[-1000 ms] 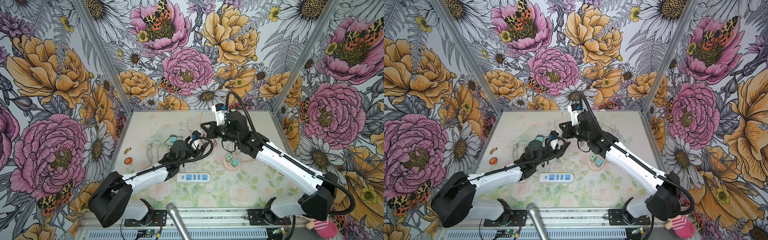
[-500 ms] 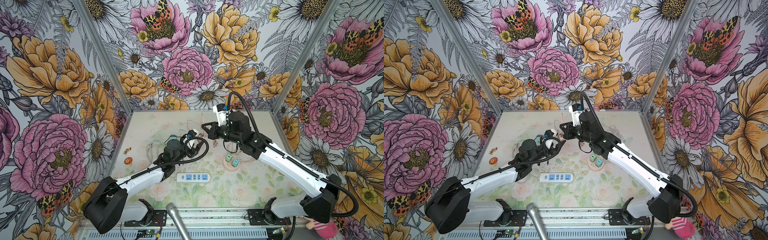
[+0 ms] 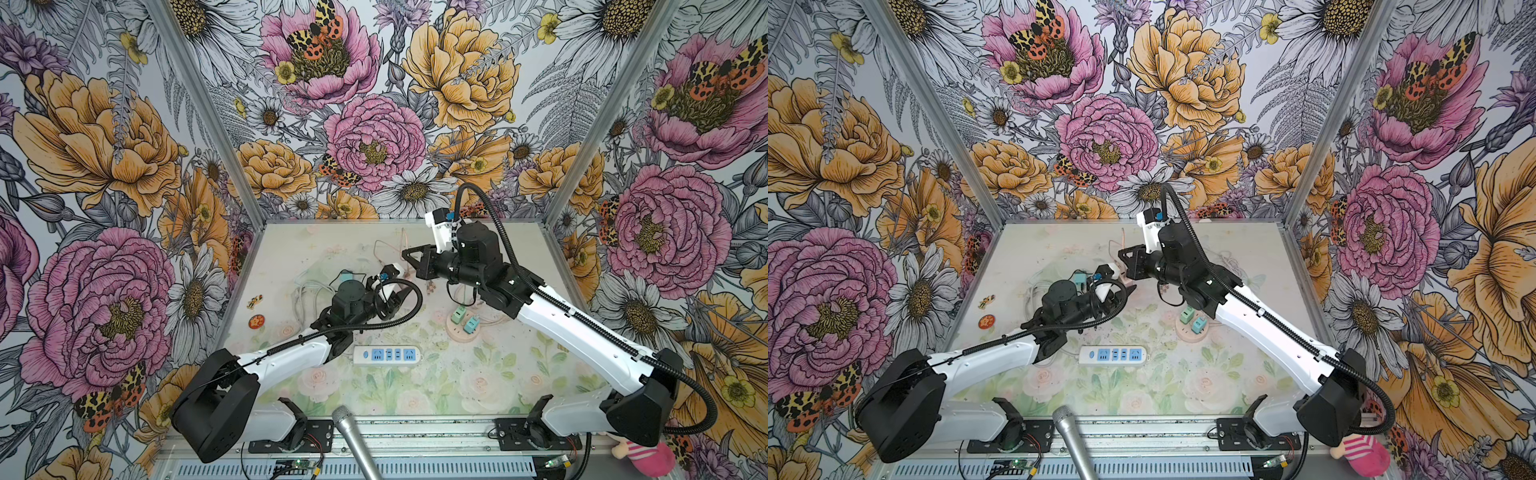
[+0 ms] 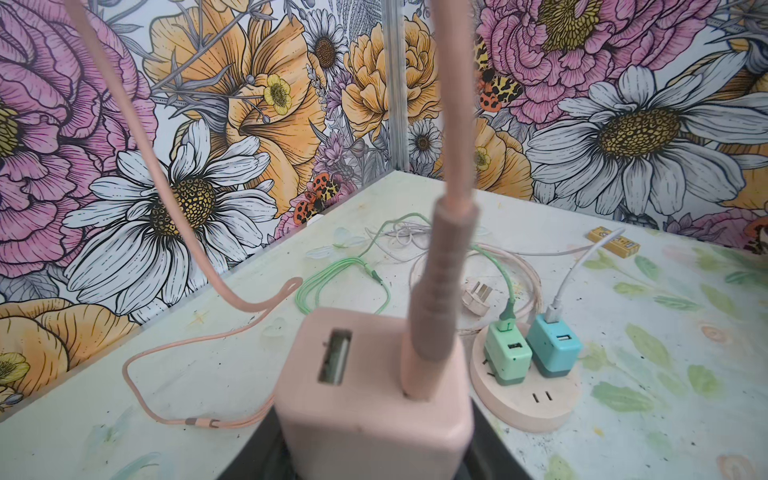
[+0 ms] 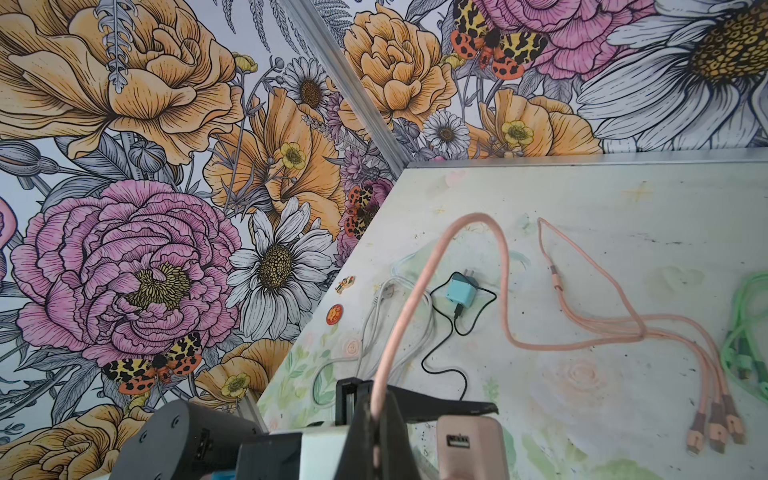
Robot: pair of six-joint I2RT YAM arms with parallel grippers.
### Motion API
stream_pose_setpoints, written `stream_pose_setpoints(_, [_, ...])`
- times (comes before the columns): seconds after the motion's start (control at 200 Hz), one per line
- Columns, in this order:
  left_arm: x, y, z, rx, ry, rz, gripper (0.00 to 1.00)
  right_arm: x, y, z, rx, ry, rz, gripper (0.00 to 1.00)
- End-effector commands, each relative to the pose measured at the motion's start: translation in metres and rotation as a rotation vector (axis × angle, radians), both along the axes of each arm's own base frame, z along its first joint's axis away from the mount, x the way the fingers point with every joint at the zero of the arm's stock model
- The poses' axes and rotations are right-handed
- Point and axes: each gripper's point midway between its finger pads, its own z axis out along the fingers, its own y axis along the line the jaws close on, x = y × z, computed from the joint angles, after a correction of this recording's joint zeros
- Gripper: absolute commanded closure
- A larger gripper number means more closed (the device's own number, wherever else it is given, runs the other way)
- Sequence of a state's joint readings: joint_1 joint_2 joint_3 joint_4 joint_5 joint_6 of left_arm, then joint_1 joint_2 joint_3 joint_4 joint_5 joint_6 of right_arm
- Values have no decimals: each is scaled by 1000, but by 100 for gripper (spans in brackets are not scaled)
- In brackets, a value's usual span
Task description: Insert the plug
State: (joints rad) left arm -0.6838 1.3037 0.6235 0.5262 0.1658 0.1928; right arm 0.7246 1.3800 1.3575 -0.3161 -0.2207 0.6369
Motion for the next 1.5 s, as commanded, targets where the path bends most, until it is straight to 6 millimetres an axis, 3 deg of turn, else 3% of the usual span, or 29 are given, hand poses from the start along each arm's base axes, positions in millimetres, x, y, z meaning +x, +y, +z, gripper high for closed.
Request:
stream_pose_setpoints(0.0, [-10,0,20,-28,-61,-17,59,1,-2,5,19,0,1,100])
stream_pose_setpoints(0.15, [-14,3,23,-28,-64,-3,72,4,-6,4,16,-1,-15,100])
stream_pose_setpoints(0.27, [-12,7,18,-21,-45,19,75,5,-9,1,12,2,-21,100])
stream_pose_setpoints(0.32, [-10,10,17,-25,-36,41,76,5,-11,-3,5,5,-19,86])
stream_pose_setpoints(0.385, [-7,14,18,-28,-18,61,76,5,-15,-12,-12,12,-21,74])
stream_pose_setpoints(0.605, [8,28,3,8,75,133,76,-4,-29,-49,-52,70,7,63])
stream_pose_setpoints(0.821, [17,28,9,68,123,143,76,-9,-34,-71,-86,77,79,55])
stream_pose_setpoints(0.976, [30,25,-1,134,181,165,76,-11,-39,-69,-121,11,95,53])
stream_pose_setpoints(1.081, [42,24,-11,177,221,186,76,-8,-54,-62,-144,-41,40,52])
stream_pose_setpoints(1.291, [59,25,-16,212,251,202,76,6,-121,-37,-180,-146,-229,56])
stream_pose_setpoints(1.381, [61,22,-12,208,246,178,76,1,-120,-32,-181,-181,-179,58])
stream_pose_setpoints(1.496, [63,17,-6,217,233,150,76,-4,-96,-45,-157,-133,-32,59])
